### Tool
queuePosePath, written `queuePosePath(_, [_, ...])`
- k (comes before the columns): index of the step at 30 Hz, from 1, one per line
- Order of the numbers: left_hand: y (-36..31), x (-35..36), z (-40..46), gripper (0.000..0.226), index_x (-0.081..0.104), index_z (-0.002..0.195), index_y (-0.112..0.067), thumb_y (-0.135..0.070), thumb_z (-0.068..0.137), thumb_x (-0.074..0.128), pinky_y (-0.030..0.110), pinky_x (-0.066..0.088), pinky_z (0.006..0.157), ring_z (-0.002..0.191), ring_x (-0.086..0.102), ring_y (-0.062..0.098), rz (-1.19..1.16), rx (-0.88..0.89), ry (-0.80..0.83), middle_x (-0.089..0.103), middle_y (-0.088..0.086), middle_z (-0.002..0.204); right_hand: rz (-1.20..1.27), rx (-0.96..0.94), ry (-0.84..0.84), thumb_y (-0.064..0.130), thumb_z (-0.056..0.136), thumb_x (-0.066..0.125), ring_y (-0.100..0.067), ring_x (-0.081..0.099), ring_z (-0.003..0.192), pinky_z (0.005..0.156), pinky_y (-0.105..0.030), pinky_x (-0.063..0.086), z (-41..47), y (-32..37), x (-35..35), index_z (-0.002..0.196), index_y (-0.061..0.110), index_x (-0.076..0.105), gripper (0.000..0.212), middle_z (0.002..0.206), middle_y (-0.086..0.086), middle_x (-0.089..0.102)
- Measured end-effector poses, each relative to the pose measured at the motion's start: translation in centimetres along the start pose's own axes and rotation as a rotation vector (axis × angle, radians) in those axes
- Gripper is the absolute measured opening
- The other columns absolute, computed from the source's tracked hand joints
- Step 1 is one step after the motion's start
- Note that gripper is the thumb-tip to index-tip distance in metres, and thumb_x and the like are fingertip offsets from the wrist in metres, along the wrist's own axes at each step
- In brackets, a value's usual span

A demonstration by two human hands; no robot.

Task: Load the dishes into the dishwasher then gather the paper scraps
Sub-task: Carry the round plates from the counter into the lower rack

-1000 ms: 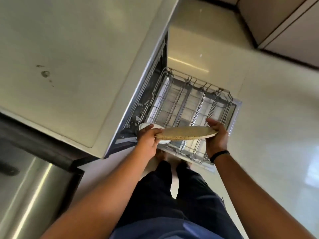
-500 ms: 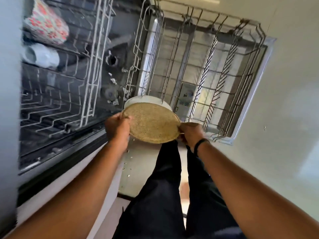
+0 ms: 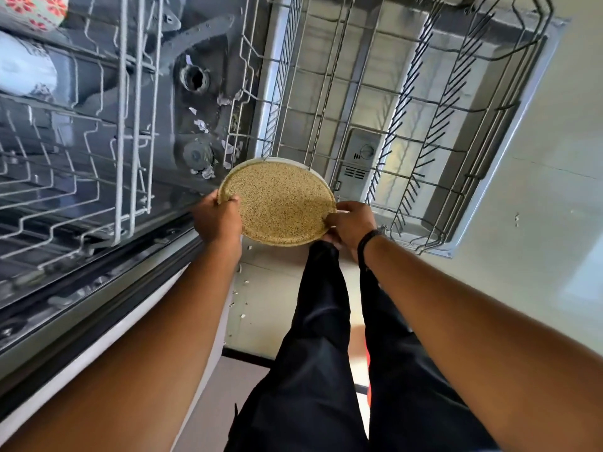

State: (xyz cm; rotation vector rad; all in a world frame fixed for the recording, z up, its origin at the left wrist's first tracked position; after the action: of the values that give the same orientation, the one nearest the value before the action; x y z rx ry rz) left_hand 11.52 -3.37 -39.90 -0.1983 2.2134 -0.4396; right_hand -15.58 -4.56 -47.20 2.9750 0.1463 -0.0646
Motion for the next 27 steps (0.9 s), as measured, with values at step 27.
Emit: queuePosePath(27, [-2.0,3.1,3.6,0.028,0.072,0.106,-0.005,-0.020,0.084,0.082,0.026,0.059,0.071,0.074,0.066,0.017,0.119,-0.072,0.055,0.074,0.007,0.098,-0.119,0.006,-0.102,-0.004,0.091,0.064,-0.027,0.067,0.057,0.076,-0.049,0.062,4.3,2.4,0.2,0.077,0.005,0.057,0.018,0.067,-0.012,0.064])
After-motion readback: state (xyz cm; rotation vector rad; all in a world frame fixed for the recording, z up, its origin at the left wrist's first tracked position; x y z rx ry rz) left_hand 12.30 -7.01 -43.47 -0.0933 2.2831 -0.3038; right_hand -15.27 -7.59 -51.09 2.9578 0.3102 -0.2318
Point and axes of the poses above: each hand's wrist, its own z-axis towards the middle knuckle, its own x-axis out of the palm, y = z × x, the point moved 9 cm from there along z, towards the middle knuckle
